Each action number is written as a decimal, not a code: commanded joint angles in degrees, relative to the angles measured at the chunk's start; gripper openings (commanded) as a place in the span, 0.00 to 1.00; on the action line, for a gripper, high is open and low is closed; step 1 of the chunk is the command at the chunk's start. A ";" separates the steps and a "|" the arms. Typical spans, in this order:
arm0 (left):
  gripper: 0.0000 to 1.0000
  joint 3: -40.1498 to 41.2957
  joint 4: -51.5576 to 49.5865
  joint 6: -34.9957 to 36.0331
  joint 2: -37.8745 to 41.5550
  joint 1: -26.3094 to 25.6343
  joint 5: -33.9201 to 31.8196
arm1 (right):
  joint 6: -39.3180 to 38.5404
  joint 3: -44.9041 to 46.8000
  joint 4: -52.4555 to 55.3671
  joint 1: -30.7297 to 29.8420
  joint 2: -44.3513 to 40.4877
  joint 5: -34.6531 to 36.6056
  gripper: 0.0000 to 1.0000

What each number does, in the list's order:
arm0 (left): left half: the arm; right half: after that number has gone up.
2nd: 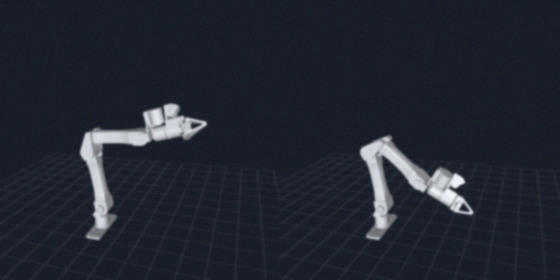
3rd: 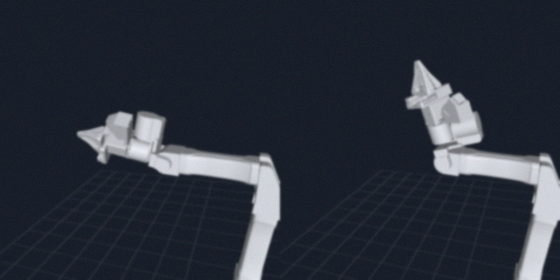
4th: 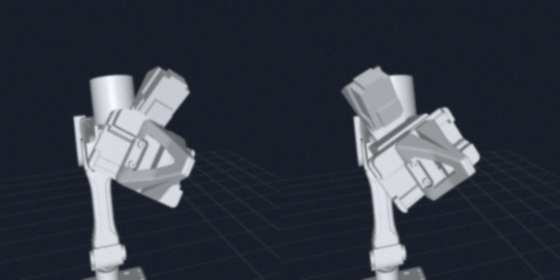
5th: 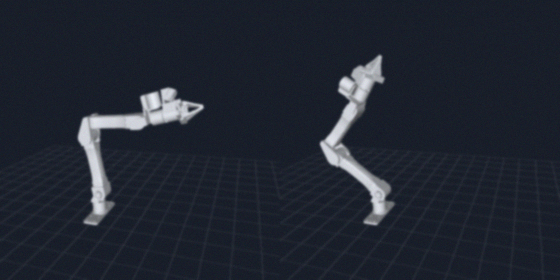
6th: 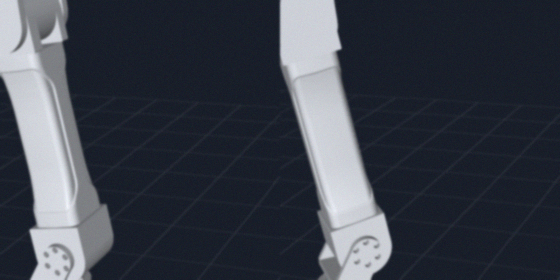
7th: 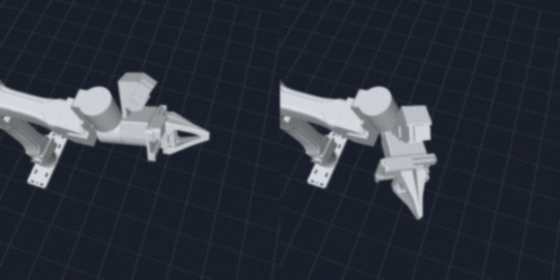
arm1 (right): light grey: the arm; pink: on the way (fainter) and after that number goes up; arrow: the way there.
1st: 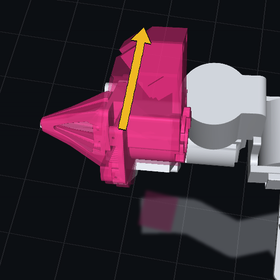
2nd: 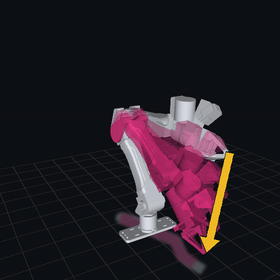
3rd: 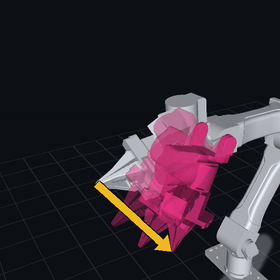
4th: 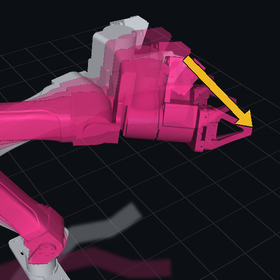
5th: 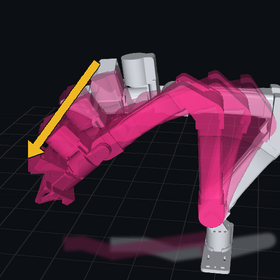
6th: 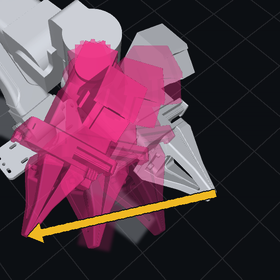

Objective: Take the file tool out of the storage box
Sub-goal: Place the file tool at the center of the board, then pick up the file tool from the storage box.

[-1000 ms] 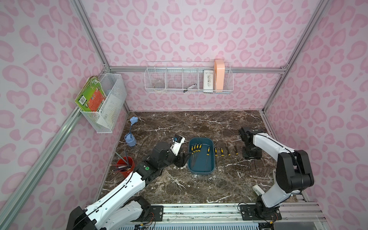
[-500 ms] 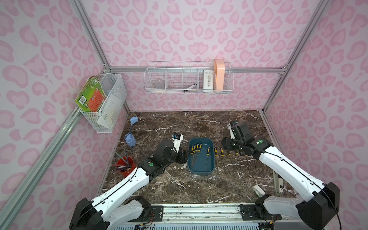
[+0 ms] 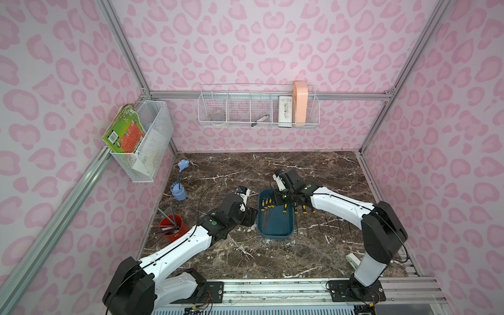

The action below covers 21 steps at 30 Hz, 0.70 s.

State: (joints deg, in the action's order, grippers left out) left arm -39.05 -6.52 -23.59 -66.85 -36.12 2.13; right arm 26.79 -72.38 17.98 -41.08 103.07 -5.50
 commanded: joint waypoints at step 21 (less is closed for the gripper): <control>0.58 -0.94 6.35 1.18 -6.71 -0.09 3.97 | 1.08 -1.89 0.11 0.68 9.16 4.06 0.27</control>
State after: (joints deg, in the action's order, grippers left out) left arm -39.53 -1.23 -23.16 -73.36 -36.25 5.34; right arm 28.03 -73.73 16.75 -39.86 112.12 -4.16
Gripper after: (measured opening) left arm 0.584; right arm 0.266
